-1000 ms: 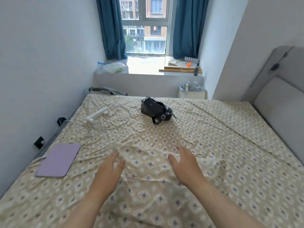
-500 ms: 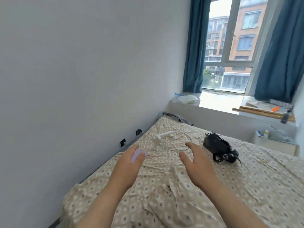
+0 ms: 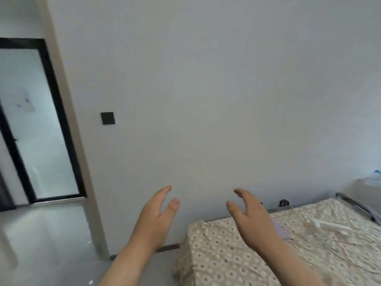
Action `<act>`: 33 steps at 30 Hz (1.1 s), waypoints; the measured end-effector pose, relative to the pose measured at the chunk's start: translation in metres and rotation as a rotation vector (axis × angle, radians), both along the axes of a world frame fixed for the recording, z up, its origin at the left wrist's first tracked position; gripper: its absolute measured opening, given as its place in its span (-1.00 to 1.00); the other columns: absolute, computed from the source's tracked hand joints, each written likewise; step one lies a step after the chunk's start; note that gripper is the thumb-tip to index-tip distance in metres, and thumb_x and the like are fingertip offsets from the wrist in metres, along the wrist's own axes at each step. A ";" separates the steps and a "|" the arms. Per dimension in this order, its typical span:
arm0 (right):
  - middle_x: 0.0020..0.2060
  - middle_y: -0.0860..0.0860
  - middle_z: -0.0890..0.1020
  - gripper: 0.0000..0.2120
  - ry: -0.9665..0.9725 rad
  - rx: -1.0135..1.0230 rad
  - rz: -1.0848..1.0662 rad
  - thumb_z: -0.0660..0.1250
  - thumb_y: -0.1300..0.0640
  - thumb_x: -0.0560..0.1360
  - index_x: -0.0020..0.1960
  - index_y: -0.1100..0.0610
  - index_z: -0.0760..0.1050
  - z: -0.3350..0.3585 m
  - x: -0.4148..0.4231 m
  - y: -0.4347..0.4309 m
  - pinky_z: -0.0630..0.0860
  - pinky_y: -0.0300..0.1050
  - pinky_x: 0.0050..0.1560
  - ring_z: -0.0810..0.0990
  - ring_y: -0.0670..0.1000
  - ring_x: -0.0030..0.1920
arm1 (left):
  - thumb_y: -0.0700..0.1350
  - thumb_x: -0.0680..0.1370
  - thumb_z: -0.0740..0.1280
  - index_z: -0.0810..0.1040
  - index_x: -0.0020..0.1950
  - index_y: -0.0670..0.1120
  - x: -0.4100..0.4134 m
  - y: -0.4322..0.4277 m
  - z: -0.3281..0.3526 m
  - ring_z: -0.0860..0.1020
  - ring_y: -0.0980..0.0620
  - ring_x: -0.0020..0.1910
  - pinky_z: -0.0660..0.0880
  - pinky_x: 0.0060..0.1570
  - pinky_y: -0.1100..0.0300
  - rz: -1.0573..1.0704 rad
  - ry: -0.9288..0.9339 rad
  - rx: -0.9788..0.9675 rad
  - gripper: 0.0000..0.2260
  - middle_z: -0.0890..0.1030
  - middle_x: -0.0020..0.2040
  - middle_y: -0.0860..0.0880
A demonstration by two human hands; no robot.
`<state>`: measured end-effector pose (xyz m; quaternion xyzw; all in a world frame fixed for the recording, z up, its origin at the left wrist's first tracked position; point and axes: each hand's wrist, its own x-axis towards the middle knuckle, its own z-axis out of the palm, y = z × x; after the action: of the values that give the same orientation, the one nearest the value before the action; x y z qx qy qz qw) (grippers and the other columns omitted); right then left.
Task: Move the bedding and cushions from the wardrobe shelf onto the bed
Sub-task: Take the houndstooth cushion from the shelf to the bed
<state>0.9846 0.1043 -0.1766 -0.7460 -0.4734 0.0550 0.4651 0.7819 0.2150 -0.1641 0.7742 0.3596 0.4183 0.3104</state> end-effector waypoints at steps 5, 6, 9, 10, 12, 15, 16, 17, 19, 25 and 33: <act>0.41 -0.09 0.39 -0.51 -0.026 0.000 0.237 0.20 -0.11 0.57 0.46 0.00 0.29 0.011 -0.091 0.038 0.25 -0.11 0.36 0.31 -0.06 0.42 | 0.00 0.59 0.23 0.35 0.43 0.02 -0.114 -0.014 0.010 0.27 0.26 0.30 0.17 0.27 0.31 0.230 -0.070 0.012 -0.60 0.36 0.33 0.18; 0.41 -0.10 0.39 -0.51 -0.035 -0.001 0.289 0.20 -0.12 0.57 0.46 0.00 0.29 0.013 -0.116 0.047 0.26 -0.10 0.37 0.31 -0.07 0.42 | 0.02 0.59 0.22 0.34 0.44 0.04 -0.141 -0.019 0.011 0.27 0.26 0.31 0.18 0.27 0.30 0.285 -0.079 0.011 -0.59 0.36 0.34 0.18; 0.41 -0.09 0.40 -0.51 -0.056 0.005 0.426 0.21 -0.11 0.57 0.45 0.00 0.29 0.017 -0.181 0.063 0.26 -0.11 0.37 0.32 -0.06 0.41 | 0.06 0.59 0.19 0.31 0.46 0.07 -0.214 -0.034 0.013 0.25 0.28 0.31 0.18 0.27 0.29 0.425 -0.083 -0.007 -0.57 0.33 0.37 0.21; 0.41 -0.09 0.40 -0.51 -0.061 0.004 0.476 0.20 -0.12 0.57 0.45 0.00 0.29 0.019 -0.210 0.068 0.25 -0.11 0.37 0.32 -0.07 0.42 | 0.06 0.59 0.20 0.30 0.46 0.07 -0.244 -0.042 0.014 0.24 0.27 0.32 0.18 0.29 0.27 0.483 -0.092 -0.004 -0.57 0.33 0.39 0.19; 0.41 -0.10 0.39 -0.50 -0.065 0.005 0.559 0.20 -0.12 0.57 0.47 -0.01 0.27 0.022 -0.257 0.071 0.26 -0.11 0.37 0.31 -0.07 0.42 | 0.06 0.58 0.21 0.31 0.46 0.06 -0.293 -0.053 0.014 0.24 0.25 0.33 0.19 0.34 0.22 0.576 -0.100 -0.012 -0.57 0.33 0.43 0.15; 0.42 -0.10 0.38 -0.50 -0.070 0.012 0.673 0.20 -0.11 0.57 0.47 -0.01 0.27 0.025 -0.332 0.075 0.27 -0.10 0.38 0.31 -0.06 0.42 | 0.05 0.59 0.20 0.29 0.47 0.06 -0.367 -0.078 0.017 0.25 0.17 0.39 0.20 0.36 0.17 0.706 -0.096 -0.026 -0.56 0.33 0.44 0.12; 0.42 -0.10 0.39 -0.50 -0.071 0.008 0.710 0.20 -0.11 0.57 0.47 0.00 0.27 0.027 -0.353 0.074 0.27 -0.10 0.37 0.33 -0.06 0.41 | 0.06 0.59 0.19 0.29 0.47 0.07 -0.389 -0.085 0.019 0.25 0.14 0.42 0.20 0.36 0.15 0.747 -0.092 -0.037 -0.56 0.32 0.44 0.12; 0.42 -0.10 0.39 -0.50 -0.075 0.006 0.747 0.20 -0.11 0.57 0.47 -0.01 0.28 0.029 -0.373 0.072 0.29 -0.10 0.36 0.35 -0.05 0.39 | 0.08 0.59 0.19 0.28 0.47 0.08 -0.408 -0.093 0.019 0.25 0.12 0.43 0.20 0.35 0.14 0.789 -0.092 -0.037 -0.56 0.32 0.45 0.11; 0.41 -0.11 0.39 -0.51 -0.090 0.007 0.820 0.20 -0.12 0.57 0.46 -0.02 0.28 0.033 -0.433 0.067 0.30 -0.08 0.35 0.36 -0.04 0.39 | 0.08 0.59 0.19 0.28 0.47 0.08 -0.464 -0.117 0.018 0.24 0.09 0.44 0.19 0.38 0.10 0.881 -0.104 -0.032 -0.56 0.32 0.46 0.09; 0.44 -0.14 0.36 -0.50 -0.083 0.012 1.007 0.18 -0.13 0.58 0.48 -0.05 0.25 0.040 -0.542 0.048 0.27 -0.12 0.36 0.32 -0.08 0.41 | 0.04 0.58 0.23 0.33 0.45 0.06 -0.562 -0.171 0.020 0.28 0.09 0.42 0.24 0.30 0.17 1.066 -0.118 -0.015 -0.57 0.34 0.46 0.07; 0.45 -0.11 0.34 -0.49 -0.096 0.066 1.250 0.17 -0.13 0.58 0.50 -0.03 0.22 0.056 -0.666 0.029 0.26 -0.16 0.33 0.35 -0.11 0.34 | 0.08 0.60 0.17 0.30 0.46 0.09 -0.652 -0.227 0.031 0.26 0.05 0.45 0.22 0.36 0.07 1.332 -0.092 -0.016 -0.59 0.32 0.47 0.08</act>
<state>0.3191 0.1332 -0.1207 -0.3152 -0.8418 0.2685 0.3463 0.1302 -0.0117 -0.1330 0.3656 0.7504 0.5507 0.0063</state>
